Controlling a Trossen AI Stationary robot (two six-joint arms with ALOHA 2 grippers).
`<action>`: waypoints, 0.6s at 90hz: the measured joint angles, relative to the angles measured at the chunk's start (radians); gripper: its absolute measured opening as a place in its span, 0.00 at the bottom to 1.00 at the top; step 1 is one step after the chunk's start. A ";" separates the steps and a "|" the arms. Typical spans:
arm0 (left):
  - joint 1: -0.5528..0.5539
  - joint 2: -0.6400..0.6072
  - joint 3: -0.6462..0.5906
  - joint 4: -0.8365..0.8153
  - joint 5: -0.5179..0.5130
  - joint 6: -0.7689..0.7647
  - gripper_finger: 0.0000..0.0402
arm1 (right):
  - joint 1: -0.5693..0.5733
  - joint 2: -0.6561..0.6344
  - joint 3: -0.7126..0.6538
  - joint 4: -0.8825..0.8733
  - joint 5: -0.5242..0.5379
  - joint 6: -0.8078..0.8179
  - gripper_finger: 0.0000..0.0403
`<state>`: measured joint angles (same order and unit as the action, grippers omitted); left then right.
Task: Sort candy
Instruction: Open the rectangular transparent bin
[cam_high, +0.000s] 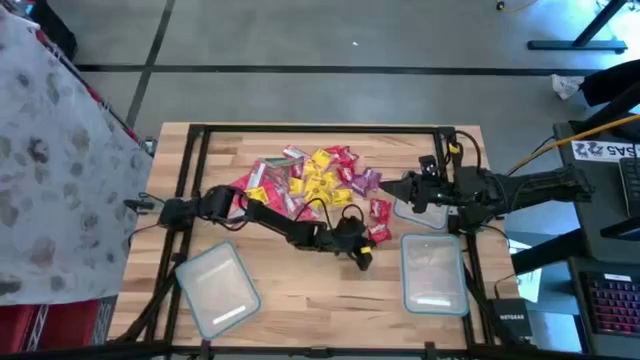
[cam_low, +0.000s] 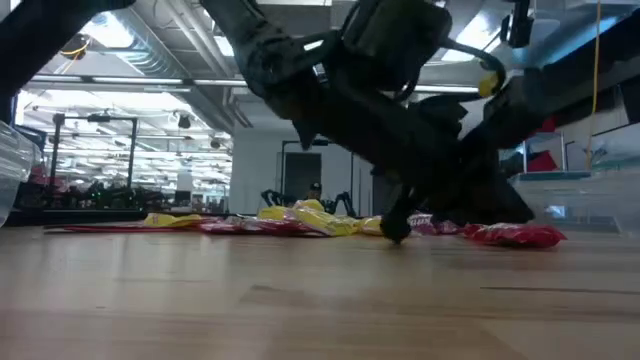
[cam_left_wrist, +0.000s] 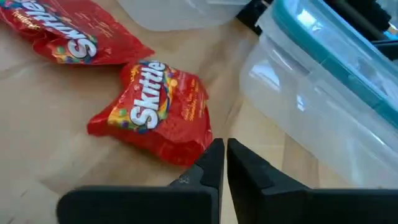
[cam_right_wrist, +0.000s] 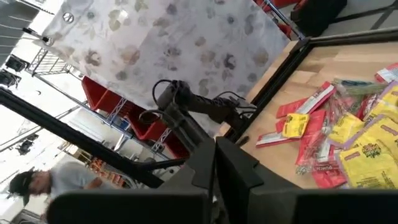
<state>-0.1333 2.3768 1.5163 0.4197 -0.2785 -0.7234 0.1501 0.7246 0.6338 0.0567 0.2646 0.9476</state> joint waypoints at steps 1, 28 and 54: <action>0.004 0.000 0.000 0.000 0.000 -0.004 0.00 | 0.000 0.000 0.000 0.000 -0.002 0.003 0.00; 0.118 0.002 0.002 0.020 -0.032 -0.106 0.00 | 0.001 0.000 0.000 0.006 -0.045 0.046 0.00; 0.058 0.011 0.090 -0.046 0.138 0.129 0.00 | 0.001 0.000 0.000 0.014 -0.039 0.043 0.00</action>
<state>-0.0752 2.3875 1.6060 0.3736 -0.1410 -0.5945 0.1513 0.7246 0.6338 0.0709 0.2259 0.9910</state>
